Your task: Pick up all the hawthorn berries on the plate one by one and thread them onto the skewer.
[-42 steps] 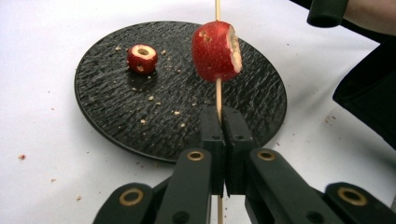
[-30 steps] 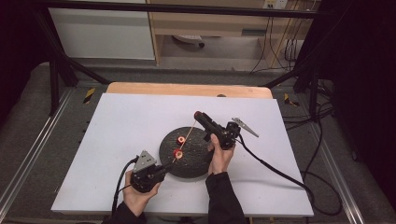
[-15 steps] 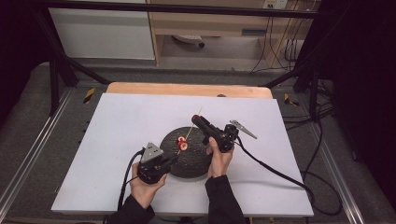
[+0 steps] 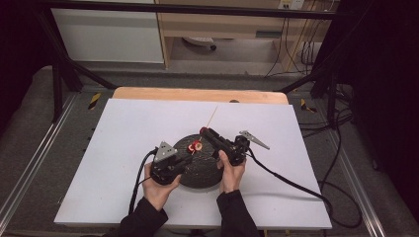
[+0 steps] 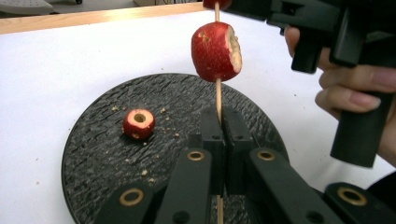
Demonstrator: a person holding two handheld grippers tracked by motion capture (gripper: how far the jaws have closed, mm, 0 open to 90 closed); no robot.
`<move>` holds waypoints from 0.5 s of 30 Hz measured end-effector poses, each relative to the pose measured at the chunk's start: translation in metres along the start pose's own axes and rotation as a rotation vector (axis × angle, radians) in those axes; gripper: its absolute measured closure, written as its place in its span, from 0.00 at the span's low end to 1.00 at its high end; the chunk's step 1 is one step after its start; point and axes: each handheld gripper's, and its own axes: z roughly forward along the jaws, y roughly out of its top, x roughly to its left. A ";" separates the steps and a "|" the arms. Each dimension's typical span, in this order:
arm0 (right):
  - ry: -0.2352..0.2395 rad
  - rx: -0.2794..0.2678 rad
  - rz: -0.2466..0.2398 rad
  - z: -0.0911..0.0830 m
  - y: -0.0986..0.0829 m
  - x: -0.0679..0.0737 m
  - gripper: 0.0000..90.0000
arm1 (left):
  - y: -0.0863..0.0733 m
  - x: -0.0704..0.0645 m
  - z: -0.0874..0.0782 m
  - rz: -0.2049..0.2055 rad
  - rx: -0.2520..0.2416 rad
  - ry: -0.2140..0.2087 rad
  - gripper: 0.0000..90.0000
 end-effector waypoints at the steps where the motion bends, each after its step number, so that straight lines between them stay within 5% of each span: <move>1: -0.001 0.002 0.000 0.000 -0.001 0.000 0.70 | 0.001 0.000 0.001 0.002 0.000 0.001 0.98; 15: -0.001 0.043 -0.023 -0.001 -0.001 0.000 0.64 | 0.000 0.004 0.001 0.010 0.002 -0.011 0.98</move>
